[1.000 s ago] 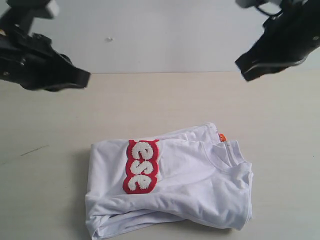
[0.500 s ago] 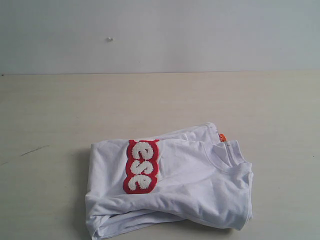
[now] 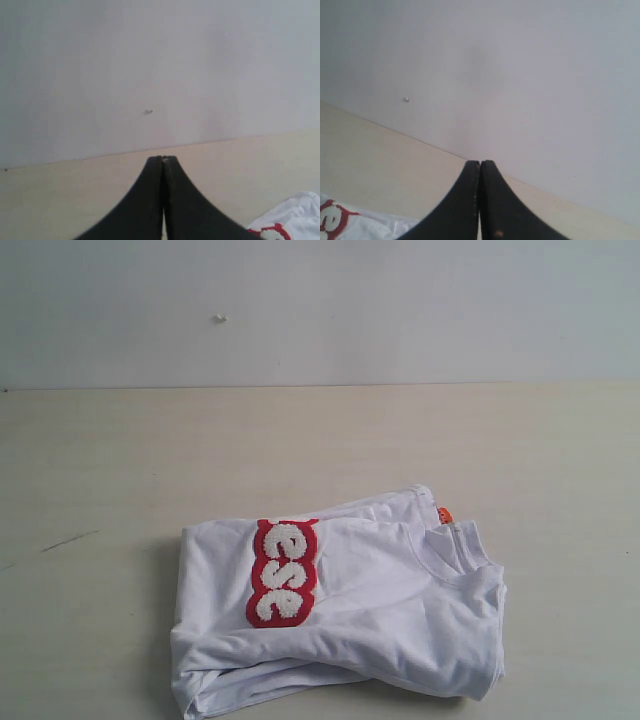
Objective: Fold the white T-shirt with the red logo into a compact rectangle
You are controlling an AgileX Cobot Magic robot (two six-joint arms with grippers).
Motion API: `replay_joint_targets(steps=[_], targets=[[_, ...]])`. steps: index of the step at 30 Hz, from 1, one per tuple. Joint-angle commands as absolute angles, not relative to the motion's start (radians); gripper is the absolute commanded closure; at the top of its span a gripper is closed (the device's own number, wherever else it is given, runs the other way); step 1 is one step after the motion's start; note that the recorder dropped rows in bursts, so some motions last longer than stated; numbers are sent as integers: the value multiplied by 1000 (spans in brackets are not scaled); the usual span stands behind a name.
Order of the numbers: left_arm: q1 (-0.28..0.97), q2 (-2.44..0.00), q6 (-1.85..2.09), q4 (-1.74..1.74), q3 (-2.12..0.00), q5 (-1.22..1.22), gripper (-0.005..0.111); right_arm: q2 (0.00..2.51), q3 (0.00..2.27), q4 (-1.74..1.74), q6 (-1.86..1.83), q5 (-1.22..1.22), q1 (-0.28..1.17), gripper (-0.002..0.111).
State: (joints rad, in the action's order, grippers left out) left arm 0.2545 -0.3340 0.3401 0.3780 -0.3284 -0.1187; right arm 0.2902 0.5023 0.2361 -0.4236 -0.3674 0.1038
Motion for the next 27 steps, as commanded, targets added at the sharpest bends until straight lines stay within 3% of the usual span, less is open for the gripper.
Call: replay_joint_targets(steps=[1,25,27], targets=[[253,-240,335,377,-302,-95,107,174,450,234,-371,-356,105,108],[245,-191,360,342,-302,-147,107,102,447,234,-369,-367,105,108],[210,-129,362,290,-299,-245,107,102,447,234,-369,-367,105,108]])
